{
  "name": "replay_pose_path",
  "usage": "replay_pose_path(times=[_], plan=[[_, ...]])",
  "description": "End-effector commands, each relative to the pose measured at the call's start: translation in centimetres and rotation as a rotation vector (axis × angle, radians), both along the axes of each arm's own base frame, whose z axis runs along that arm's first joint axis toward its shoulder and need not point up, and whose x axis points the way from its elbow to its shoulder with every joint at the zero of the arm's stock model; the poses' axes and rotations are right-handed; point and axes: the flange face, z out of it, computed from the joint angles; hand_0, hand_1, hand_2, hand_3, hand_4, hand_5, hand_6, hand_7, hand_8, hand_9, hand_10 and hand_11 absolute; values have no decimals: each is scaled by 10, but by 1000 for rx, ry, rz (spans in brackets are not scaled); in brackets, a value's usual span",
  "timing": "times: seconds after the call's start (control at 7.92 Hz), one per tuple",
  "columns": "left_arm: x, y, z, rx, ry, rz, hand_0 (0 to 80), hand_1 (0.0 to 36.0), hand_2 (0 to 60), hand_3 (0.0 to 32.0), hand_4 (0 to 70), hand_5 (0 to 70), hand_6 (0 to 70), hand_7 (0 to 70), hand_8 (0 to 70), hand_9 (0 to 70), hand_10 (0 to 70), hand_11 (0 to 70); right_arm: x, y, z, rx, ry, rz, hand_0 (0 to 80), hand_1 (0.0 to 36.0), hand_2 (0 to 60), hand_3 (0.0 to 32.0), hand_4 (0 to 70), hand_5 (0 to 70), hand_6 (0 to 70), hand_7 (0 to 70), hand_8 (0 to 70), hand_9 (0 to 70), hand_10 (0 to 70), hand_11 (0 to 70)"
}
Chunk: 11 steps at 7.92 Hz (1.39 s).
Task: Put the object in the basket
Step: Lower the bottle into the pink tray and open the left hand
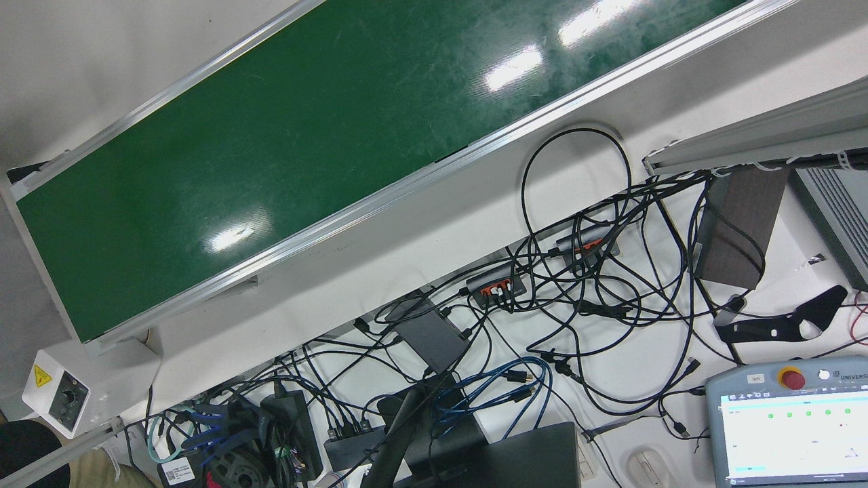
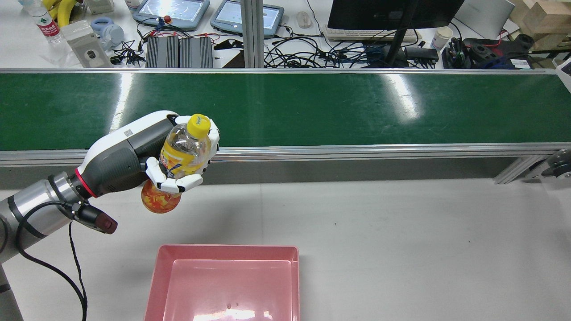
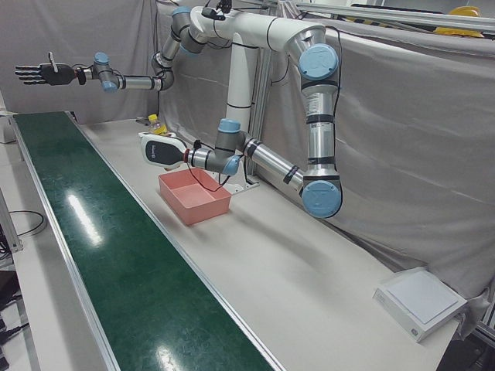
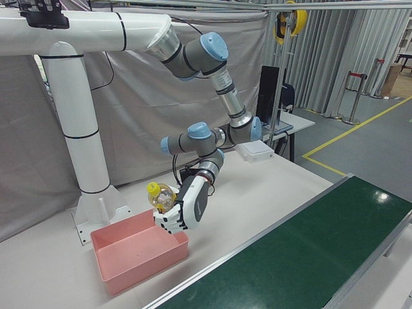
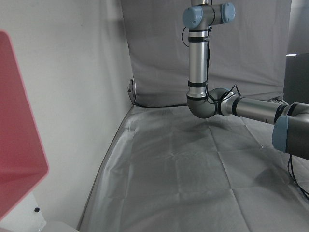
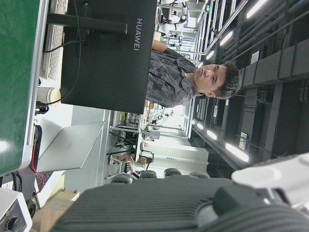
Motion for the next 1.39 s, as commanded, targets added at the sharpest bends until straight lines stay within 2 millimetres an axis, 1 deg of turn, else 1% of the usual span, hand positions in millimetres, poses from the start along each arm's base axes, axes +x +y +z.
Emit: replay_pose_path(times=[0.0, 0.25, 0.38, 0.51, 0.63, 0.76, 0.88, 1.01, 1.14, 1.26], plan=[[24, 56, -13, 51, -70, 56, 557, 220, 600, 0, 351, 700, 548, 700, 700, 700, 700, 700, 0, 0, 0, 0, 0, 0, 0, 0, 0, 0, 0, 0, 0, 0, 0, 0, 0, 0], [40, 73, -6, 35, -128, 47, 546, 211, 600, 0, 356, 700, 545, 700, 700, 700, 700, 700, 0, 0, 0, 0, 0, 0, 0, 0, 0, 0, 0, 0, 0, 0, 0, 0, 0, 0], [49, 84, 4, 26, -151, 69, 550, 182, 473, 0, 356, 700, 533, 700, 700, 700, 700, 700, 0, 0, 0, 0, 0, 0, 0, 0, 0, 0, 0, 0, 0, 0, 0, 0, 0, 0], [50, 88, 15, 24, -181, 64, 562, 127, 192, 0, 354, 700, 498, 673, 700, 700, 700, 700, 0, 0, 0, 0, 0, 0, 0, 0, 0, 0, 0, 0, 0, 0, 0, 0, 0, 0], [50, 89, 19, 16, -189, 50, 560, 77, 5, 0, 346, 700, 430, 589, 641, 700, 700, 700, -1, 0, 0, 0, 0, -2, 0, 0, 0, 0, 0, 0, 0, 0, 0, 0, 0, 0], [48, 90, 20, 14, -190, 49, 530, 38, 0, 0, 322, 558, 240, 374, 454, 616, 563, 700, -1, 0, 0, 0, 0, -2, 0, 0, 0, 0, 0, 0, 0, 0, 0, 0, 0, 0], [48, 89, 21, 14, -192, 47, 507, 4, 0, 0, 280, 484, 160, 272, 339, 466, 456, 645, -1, 0, 0, 0, 0, -2, 0, 0, 0, 0, 0, 0, 0, 0, 0, 0, 0, 0], [49, 92, 25, 15, -187, 53, 501, 0, 0, 0, 235, 378, 110, 190, 251, 351, 396, 559, -1, 0, 0, 0, 0, -2, 0, 0, 0, 0, 0, 0, 0, 0, 0, 0, 0, 0], [50, 92, 24, 26, -165, 54, 498, 0, 0, 0, 204, 325, 71, 112, 174, 234, 304, 441, -1, 0, 0, 0, 0, -2, 0, 0, 0, 0, 0, 0, 0, 0, 0, 0, 0, 0], [52, 92, 27, 32, -149, 54, 494, 0, 0, 0, 175, 250, 34, 51, 100, 130, 189, 280, -1, 0, 0, 0, 0, -2, 0, 0, 0, 0, 0, 0, 0, 0, 0, 0, 0, 0]])
